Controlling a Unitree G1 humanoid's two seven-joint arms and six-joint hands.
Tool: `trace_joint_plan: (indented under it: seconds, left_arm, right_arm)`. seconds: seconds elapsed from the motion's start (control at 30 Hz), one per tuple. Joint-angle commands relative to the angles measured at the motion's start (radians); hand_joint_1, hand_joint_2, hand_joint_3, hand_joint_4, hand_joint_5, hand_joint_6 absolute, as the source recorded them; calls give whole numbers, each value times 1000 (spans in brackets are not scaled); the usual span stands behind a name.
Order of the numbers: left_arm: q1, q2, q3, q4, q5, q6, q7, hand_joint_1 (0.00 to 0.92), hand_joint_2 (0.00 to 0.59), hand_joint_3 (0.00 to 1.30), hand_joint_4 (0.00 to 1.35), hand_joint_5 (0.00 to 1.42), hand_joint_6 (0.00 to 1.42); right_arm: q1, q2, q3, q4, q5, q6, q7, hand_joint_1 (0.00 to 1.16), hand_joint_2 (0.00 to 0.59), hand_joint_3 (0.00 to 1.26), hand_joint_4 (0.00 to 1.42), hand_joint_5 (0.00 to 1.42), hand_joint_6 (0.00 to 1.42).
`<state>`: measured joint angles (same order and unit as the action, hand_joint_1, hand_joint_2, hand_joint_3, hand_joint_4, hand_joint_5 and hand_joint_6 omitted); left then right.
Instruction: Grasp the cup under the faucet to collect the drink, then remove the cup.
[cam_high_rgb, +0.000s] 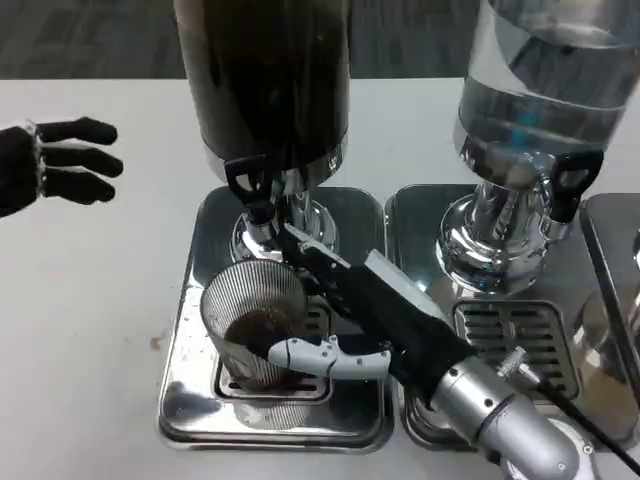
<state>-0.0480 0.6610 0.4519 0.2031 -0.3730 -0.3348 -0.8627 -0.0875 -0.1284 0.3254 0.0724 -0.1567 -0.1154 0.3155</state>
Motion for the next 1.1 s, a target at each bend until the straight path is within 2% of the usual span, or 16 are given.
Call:
trace_joint_plan:
  seconds: [0.03, 0.47, 0.9, 1.1]
  left_arm:
    - [23, 21, 5, 27, 35, -34, 16, 0, 57, 340, 377, 420, 372]
    - [82, 2, -9, 91, 55, -76, 31, 0, 71, 352, 377, 409, 373]
    - [107, 11, -15, 93, 53, -87, 34, 0, 80, 353, 377, 414, 368]
    - [112, 16, -10, 91, 53, -85, 34, 0, 85, 353, 377, 418, 360]
  right_arm:
    - [-19, 1, 8, 8, -14, -23, -3, 674, 184, 23, 0, 0, 82]
    - [-39, -1, 36, 37, -23, -27, 13, 687, 161, 0, 0, 0, 51]
    - [-73, 5, 70, 112, -25, -60, 25, 738, 136, 0, 0, 0, 18]
    - [-71, 11, 75, 125, -39, -56, 2, 758, 132, 0, 0, 0, 17]
